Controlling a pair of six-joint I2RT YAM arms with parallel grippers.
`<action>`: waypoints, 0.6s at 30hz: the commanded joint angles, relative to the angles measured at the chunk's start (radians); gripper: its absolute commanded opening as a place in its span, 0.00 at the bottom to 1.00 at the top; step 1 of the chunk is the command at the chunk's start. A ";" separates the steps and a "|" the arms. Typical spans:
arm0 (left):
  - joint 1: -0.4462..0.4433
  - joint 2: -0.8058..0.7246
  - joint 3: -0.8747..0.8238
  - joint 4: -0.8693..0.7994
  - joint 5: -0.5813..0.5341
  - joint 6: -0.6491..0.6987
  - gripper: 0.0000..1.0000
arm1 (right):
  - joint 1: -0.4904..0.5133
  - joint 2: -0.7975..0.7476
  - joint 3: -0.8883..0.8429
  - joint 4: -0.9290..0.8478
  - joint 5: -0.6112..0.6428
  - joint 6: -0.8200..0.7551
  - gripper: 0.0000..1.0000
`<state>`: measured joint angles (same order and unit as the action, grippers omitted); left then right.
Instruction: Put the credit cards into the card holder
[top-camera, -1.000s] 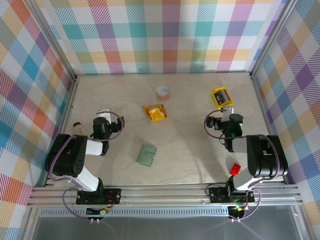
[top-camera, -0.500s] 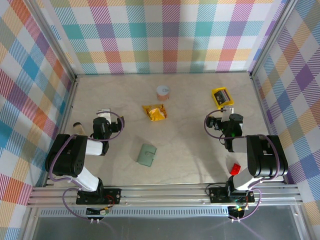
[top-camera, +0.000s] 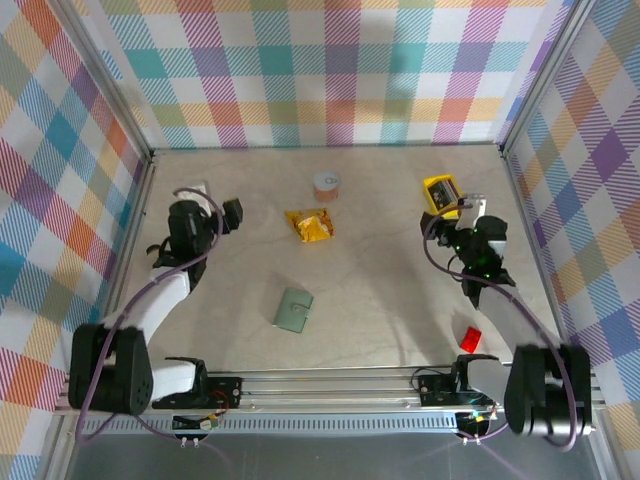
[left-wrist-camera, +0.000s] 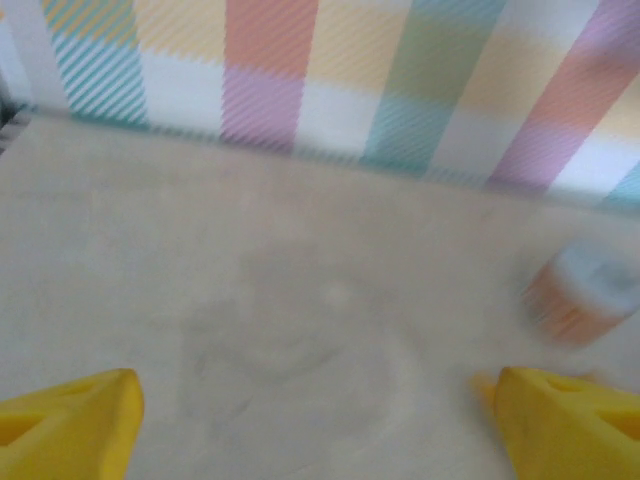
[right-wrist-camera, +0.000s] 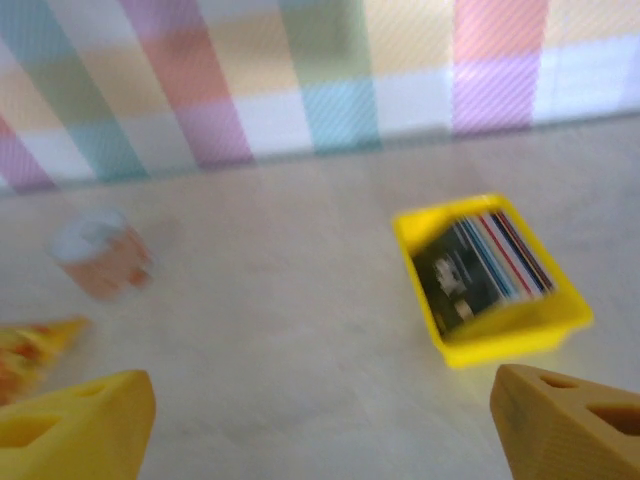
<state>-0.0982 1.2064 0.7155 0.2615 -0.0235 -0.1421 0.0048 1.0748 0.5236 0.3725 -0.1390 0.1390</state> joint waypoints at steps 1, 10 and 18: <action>-0.028 -0.066 0.036 -0.298 0.179 -0.252 0.88 | 0.039 -0.069 0.040 -0.292 -0.177 0.176 0.84; -0.057 -0.168 0.090 -0.687 0.617 -0.351 0.81 | 0.415 -0.059 0.119 -0.513 -0.360 0.484 0.69; -0.186 -0.147 0.014 -0.768 0.594 -0.359 0.73 | 0.666 0.120 0.105 -0.425 -0.316 0.694 0.59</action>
<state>-0.2405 1.0306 0.7574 -0.4309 0.5529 -0.4786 0.6270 1.1465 0.6128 -0.0860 -0.4507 0.7197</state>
